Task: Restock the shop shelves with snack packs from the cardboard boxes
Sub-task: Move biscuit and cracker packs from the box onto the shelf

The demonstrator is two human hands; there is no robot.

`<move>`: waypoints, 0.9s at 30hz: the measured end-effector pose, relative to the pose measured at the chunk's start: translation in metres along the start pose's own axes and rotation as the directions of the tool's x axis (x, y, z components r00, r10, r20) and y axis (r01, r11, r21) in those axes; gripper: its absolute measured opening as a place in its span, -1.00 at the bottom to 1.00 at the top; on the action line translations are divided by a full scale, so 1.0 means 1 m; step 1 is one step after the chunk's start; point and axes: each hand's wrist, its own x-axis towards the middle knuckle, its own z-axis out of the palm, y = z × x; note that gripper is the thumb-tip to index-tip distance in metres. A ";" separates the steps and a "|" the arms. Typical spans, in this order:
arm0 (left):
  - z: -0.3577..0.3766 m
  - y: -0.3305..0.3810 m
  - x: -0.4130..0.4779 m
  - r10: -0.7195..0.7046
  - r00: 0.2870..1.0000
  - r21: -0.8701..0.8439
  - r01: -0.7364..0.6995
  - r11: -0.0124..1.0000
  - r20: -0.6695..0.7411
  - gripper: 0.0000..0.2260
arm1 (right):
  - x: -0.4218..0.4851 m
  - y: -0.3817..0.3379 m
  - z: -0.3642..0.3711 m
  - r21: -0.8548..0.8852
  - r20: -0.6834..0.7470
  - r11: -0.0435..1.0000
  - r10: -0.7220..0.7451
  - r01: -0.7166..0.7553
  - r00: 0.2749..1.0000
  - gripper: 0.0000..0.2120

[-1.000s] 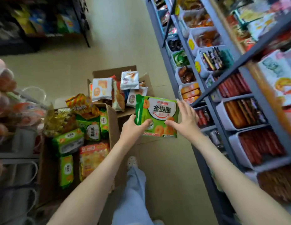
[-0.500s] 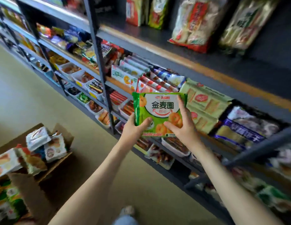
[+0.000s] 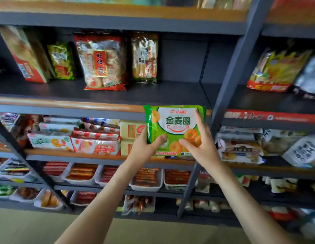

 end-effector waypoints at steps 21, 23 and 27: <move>0.266 0.137 0.077 0.287 0.956 0.219 -0.293 0.931 0.060 -0.73 | 0.028 0.088 -0.279 -0.041 -0.227 0.998 0.027 -0.038 0.973 -0.10; 0.281 0.143 0.101 0.243 0.970 0.226 -0.237 0.945 0.000 -0.73 | 0.052 0.099 -0.299 -0.068 -0.112 0.995 0.069 -0.077 0.991 -0.01; 0.301 0.140 0.145 0.155 0.979 0.271 -0.114 0.956 -0.134 -0.71 | 0.111 0.120 -0.312 -0.185 0.074 0.982 0.058 -0.044 0.996 0.05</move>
